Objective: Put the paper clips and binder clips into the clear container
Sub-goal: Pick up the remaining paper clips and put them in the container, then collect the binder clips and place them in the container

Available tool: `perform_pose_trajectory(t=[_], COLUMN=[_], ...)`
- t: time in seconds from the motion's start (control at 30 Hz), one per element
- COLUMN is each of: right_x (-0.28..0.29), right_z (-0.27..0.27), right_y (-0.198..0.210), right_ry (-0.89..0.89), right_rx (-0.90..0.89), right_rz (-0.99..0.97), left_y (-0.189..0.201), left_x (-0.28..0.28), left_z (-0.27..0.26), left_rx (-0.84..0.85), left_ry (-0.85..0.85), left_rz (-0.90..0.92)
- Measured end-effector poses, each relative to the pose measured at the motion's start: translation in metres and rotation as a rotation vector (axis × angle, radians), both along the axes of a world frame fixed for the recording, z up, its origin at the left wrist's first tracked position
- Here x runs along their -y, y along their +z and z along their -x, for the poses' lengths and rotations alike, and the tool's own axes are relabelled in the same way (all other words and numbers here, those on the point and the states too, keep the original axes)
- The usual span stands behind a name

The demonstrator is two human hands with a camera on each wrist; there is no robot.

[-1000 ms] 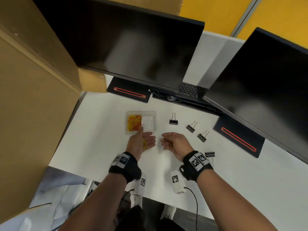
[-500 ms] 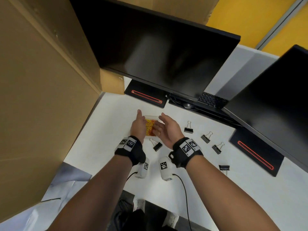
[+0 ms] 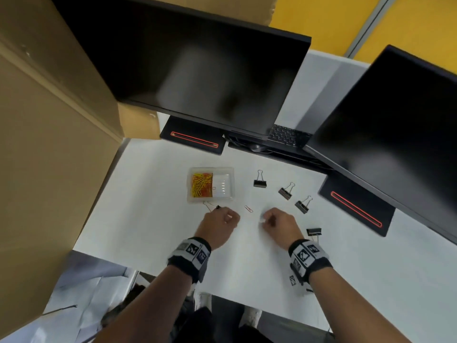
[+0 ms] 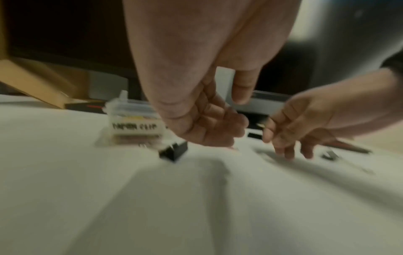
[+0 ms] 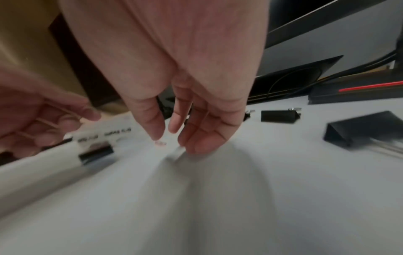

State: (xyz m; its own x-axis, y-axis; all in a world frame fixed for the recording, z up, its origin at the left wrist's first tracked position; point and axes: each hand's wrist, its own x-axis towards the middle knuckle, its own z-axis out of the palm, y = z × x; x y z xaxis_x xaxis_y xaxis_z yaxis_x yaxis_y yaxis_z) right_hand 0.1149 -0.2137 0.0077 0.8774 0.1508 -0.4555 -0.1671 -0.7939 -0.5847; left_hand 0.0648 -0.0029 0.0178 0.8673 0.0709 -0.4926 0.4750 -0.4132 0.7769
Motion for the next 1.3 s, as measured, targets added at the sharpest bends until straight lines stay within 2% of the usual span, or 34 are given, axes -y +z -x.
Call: perform_pose_trajectory(t=[0.13, 0.33, 0.43, 0.57, 0.67, 0.83, 0.9, 0.97, 1.07, 1.1, 1.23, 1.3], right_x=[-0.007, -0.048, -0.058, -0.063, -0.064, -0.059, -0.054, -0.047, -0.034, -0.031, -0.035, -0.041], right_z=[0.01, -0.016, -0.027, -0.037, -0.038, -0.029, -0.027, -0.028, -0.032, -0.033, -0.04, -0.047], right_y=[-0.021, -0.035, -0.043, -0.045, -0.041, -0.036, -0.031, -0.026, -0.024, -0.025, -0.031, -0.034], right_ry=[0.07, 0.132, 0.105, 0.069, 0.124, 0.249, 0.182, 0.015, -0.158, -0.131, 0.185, 0.241], right_rx=[0.087, 0.186, 0.123, 0.003, -0.026, 0.057, 0.042, 0.021, 0.093, 0.117, 0.16, 0.168], right_rz=[0.038, 0.091, 0.2, 0.267, 0.279, 0.274, 0.209, 0.12, 0.047, 0.037, 0.084, 0.15], left_y=[-0.015, -0.027, -0.027, -0.027, -0.035, -0.045, -0.048, -0.051, -0.056, -0.057, -0.058, -0.057], left_x=[0.015, 0.016, 0.014, 0.003, -0.003, -0.005, -0.007, -0.009, -0.012, -0.012, -0.013, -0.014], left_z=[0.019, 0.027, 0.024, 0.012, 0.003, -0.001, -0.002, -0.003, -0.003, -0.003, -0.004, -0.004], left_rx=[-0.05, -0.061, -0.006, 0.142, 0.105, 0.068, 0.08, 0.102, 0.121, 0.122, 0.114, 0.114], left_ry=[-0.135, -0.159, -0.109, 0.094, 0.078, 0.071, 0.085, 0.085, 0.081, 0.08, 0.074, 0.067], left_rz=[-0.148, -0.179, -0.233, -0.417, -0.555, -0.569, -0.538, -0.502, -0.466, -0.461, -0.459, -0.459])
